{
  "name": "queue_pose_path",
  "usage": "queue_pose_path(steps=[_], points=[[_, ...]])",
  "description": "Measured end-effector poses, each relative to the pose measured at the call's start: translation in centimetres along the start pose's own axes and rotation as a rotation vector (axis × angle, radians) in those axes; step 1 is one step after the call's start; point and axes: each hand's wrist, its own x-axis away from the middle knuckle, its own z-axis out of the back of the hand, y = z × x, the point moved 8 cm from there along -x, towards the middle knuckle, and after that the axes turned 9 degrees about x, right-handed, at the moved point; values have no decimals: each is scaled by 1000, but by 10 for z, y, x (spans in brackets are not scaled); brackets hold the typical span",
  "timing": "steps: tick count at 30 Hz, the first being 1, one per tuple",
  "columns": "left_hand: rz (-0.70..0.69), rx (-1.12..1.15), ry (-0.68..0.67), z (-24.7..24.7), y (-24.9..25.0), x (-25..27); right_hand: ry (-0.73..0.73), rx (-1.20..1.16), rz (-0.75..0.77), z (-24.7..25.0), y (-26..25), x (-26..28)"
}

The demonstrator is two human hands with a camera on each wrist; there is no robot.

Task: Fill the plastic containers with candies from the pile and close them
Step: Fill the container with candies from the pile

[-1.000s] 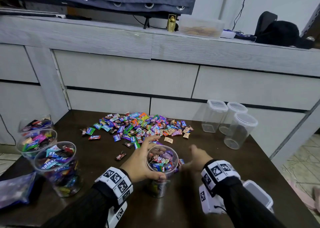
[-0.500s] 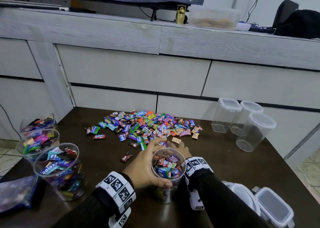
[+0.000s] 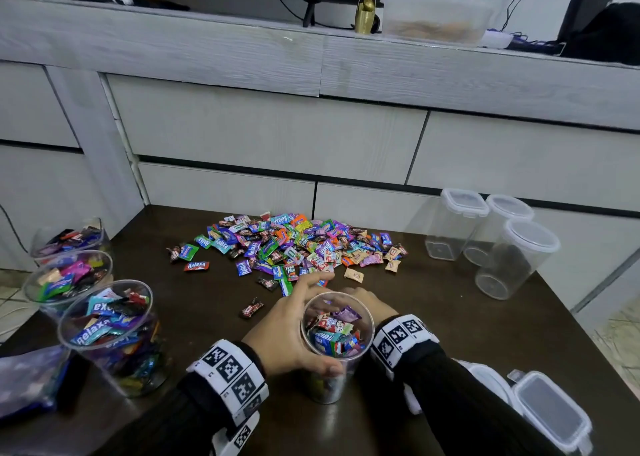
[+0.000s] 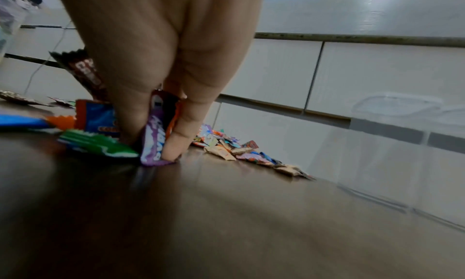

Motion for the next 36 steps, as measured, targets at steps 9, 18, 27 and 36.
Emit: queue_pose_path(steps=[9, 18, 27, 36], points=[[20, 6, -4, -4, 2, 1, 405, -343, -157, 41, 70, 46], [35, 1, 6, -5, 6, 2, 563, -659, 130, 113, 40, 96], [50, -29, 28, -6, 6, 3, 406, -138, 399, 122, -55, 122], [31, -35, 35, -6, 7, 1, 253, 14, 371, 115, -67, 118]])
